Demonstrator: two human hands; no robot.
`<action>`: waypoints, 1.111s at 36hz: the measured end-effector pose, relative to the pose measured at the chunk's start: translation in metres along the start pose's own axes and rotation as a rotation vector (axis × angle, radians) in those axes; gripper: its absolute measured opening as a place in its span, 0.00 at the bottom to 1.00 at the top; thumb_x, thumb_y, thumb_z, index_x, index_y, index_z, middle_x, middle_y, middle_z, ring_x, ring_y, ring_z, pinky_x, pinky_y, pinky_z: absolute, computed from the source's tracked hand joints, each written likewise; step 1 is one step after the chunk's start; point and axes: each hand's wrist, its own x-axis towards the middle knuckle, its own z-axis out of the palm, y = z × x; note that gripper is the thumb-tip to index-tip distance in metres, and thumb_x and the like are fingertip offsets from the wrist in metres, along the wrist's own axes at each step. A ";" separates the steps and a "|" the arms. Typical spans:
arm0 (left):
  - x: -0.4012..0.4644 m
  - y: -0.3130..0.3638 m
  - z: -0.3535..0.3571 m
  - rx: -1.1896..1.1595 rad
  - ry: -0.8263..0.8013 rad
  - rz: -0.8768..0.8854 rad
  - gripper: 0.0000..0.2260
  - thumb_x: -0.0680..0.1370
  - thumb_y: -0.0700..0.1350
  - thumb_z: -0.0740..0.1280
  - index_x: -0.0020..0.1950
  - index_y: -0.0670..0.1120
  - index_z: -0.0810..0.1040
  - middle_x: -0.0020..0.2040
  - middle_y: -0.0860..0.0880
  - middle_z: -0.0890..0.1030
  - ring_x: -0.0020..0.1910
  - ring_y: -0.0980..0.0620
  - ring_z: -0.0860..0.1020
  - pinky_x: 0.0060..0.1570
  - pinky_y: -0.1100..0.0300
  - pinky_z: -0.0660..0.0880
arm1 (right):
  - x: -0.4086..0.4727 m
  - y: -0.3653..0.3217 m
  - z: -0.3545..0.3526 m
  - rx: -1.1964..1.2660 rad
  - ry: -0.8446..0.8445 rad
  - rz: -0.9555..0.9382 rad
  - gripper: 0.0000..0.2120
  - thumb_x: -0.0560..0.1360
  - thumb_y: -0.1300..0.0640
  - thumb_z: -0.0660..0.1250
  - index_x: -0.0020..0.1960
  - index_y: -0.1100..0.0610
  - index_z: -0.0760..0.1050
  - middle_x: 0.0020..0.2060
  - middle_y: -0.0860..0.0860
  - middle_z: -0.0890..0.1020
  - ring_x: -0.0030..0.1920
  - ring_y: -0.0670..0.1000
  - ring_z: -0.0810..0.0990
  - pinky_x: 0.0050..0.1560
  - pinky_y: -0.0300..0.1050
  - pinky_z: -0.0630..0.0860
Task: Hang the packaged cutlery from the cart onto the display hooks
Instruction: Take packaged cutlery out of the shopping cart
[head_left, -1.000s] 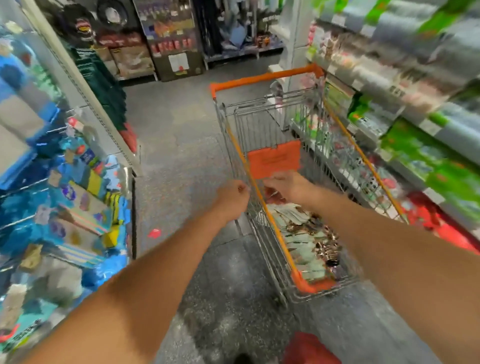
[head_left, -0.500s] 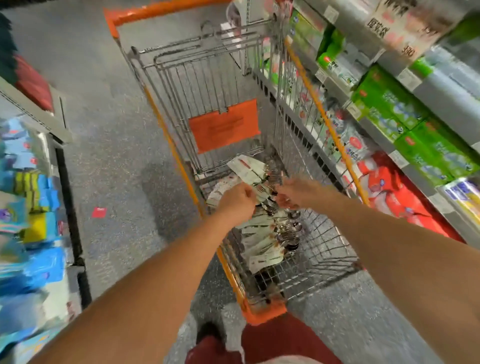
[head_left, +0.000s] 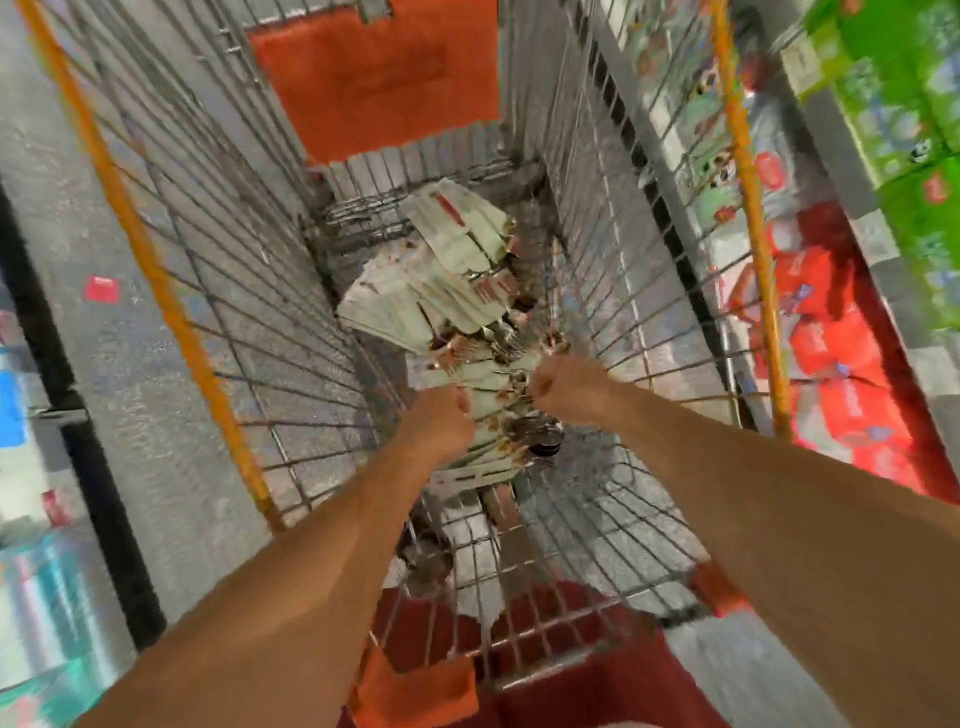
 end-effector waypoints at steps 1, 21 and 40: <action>0.006 -0.002 0.004 0.030 -0.002 -0.005 0.04 0.78 0.40 0.67 0.50 0.46 0.74 0.54 0.45 0.79 0.53 0.45 0.77 0.54 0.52 0.77 | 0.008 0.002 0.004 -0.012 -0.007 -0.007 0.10 0.76 0.63 0.65 0.54 0.52 0.77 0.50 0.50 0.78 0.46 0.50 0.77 0.35 0.38 0.72; 0.034 -0.025 0.032 0.498 0.032 -0.022 0.11 0.73 0.46 0.73 0.53 0.47 0.75 0.48 0.48 0.78 0.45 0.49 0.76 0.48 0.53 0.78 | 0.044 -0.027 0.057 -0.506 -0.060 -0.408 0.06 0.75 0.57 0.66 0.51 0.54 0.79 0.48 0.51 0.81 0.50 0.54 0.81 0.50 0.53 0.81; 0.034 -0.035 0.036 0.416 0.040 0.014 0.07 0.77 0.43 0.70 0.55 0.50 0.80 0.46 0.50 0.79 0.43 0.51 0.76 0.43 0.58 0.74 | 0.034 -0.012 0.055 -0.309 -0.093 -0.380 0.21 0.74 0.60 0.67 0.63 0.42 0.70 0.51 0.44 0.79 0.50 0.49 0.79 0.51 0.50 0.80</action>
